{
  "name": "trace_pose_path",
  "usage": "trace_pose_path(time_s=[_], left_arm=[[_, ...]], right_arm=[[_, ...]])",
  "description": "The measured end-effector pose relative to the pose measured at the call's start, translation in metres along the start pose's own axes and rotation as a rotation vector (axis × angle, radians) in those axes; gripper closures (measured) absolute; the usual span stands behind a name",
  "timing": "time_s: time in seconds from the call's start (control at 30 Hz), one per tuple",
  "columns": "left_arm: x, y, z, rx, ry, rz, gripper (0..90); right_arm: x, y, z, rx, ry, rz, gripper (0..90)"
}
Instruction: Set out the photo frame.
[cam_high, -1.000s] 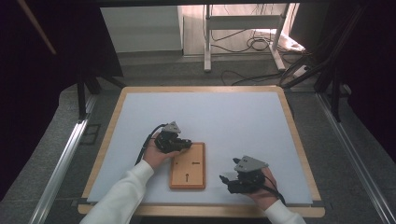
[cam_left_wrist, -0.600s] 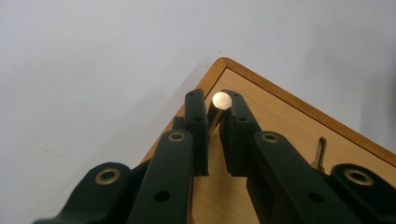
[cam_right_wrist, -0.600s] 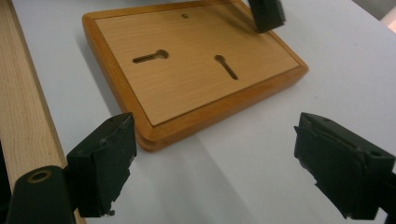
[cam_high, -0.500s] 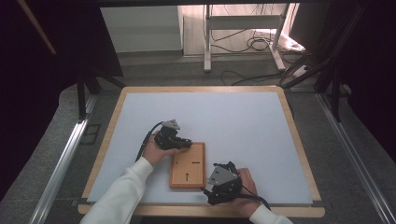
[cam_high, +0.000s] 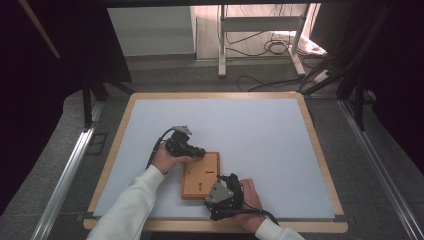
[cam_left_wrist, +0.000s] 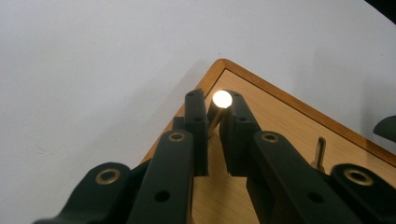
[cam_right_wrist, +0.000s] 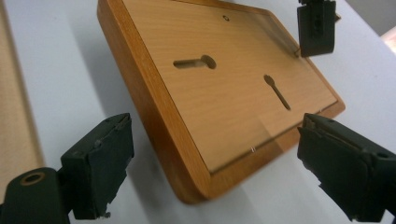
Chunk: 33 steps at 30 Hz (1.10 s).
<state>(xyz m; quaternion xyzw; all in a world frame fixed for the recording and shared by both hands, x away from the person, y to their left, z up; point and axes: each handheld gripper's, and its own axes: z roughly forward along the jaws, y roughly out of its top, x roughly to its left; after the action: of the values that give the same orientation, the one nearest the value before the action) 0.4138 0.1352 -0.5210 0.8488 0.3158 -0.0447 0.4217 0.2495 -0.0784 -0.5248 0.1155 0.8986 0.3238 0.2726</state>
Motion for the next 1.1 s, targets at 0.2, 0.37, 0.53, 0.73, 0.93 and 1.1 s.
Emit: trace_pose_path(time_s=[0.2, 0.37, 0.53, 0.73, 0.93, 1.1], left_arm=[[0.001, 0.000, 0.000, 0.000, -0.003, 0.001, 82.6], [-0.001, 0.000, 0.000, -0.005, 0.023, 0.018, 83.3], [-0.005, 0.000, 0.000, -0.012, 0.071, 0.042, 84.8], [-0.004, 0.000, 0.000, -0.025, 0.092, 0.037, 83.2], [-0.002, -0.002, -0.004, -0.037, 0.104, 0.034, 76.4], [-0.003, -0.008, -0.024, -0.076, 0.153, 0.026, 61.8]], right_arm=[[0.005, 0.005, 0.008, 0.011, -0.059, -0.056, 13.9], [0.011, 0.007, 0.008, 0.005, -0.107, -0.129, 19.9], [0.005, 0.009, 0.001, -0.036, -0.146, -0.118, 28.2], [-0.003, 0.012, -0.005, -0.050, -0.143, -0.124, 40.4], [-0.008, 0.019, -0.010, -0.067, -0.166, -0.144, 47.4], [-0.015, 0.022, -0.015, -0.073, -0.171, -0.127, 48.9]])
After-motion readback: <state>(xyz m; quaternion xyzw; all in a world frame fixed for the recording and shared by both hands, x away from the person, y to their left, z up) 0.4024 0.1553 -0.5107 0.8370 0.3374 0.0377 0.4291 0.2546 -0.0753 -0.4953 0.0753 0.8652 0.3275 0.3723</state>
